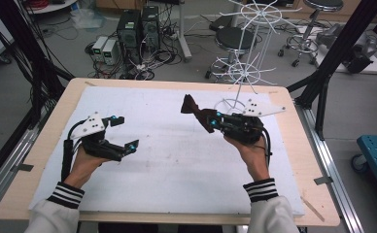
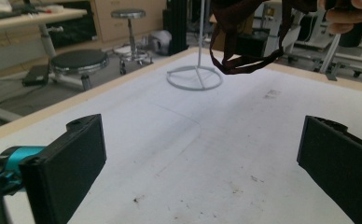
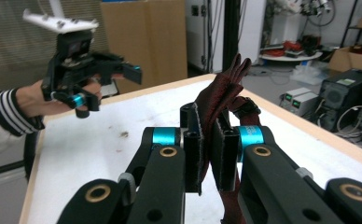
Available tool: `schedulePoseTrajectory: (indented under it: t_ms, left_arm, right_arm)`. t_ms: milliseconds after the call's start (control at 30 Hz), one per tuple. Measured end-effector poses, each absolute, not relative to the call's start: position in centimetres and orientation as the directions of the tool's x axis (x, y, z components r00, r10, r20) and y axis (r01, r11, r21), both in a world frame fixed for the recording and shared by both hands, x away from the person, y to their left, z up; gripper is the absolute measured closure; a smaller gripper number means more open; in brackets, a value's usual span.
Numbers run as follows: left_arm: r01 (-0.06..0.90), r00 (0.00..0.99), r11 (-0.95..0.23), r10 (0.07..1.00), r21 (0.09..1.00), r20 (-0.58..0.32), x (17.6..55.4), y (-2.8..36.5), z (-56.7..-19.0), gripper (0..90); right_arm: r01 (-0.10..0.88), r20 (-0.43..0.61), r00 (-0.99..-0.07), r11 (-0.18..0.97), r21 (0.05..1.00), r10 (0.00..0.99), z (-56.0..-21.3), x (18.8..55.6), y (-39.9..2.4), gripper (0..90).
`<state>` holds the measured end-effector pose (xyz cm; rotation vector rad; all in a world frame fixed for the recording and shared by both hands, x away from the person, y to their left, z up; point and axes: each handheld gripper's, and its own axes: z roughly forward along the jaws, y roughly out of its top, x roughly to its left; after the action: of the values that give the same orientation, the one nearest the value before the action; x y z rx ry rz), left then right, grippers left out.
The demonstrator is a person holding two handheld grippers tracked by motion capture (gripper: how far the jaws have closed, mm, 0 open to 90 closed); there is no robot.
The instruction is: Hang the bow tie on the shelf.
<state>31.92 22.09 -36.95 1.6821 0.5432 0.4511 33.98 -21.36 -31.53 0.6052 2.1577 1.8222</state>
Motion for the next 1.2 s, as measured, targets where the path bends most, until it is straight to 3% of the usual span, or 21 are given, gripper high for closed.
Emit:
schedulePoseTrajectory:
  t_ms: [700,1200]
  left_arm:
    - [0.069,0.747,-0.056,0.665,0.996,-0.014,29.1,27.9,-41.0,1.7]
    - [0.035,0.715,-0.02,0.699,0.999,-0.011,27.9,29.5,-43.0,1.7]
  right_arm:
    - [0.154,0.071,-0.811,0.095,0.984,0.581,-28.9,35.5,-24.8,85.2]
    - [0.173,0.083,-0.773,0.083,0.981,0.628,-27.7,37.2,-26.2,85.1]
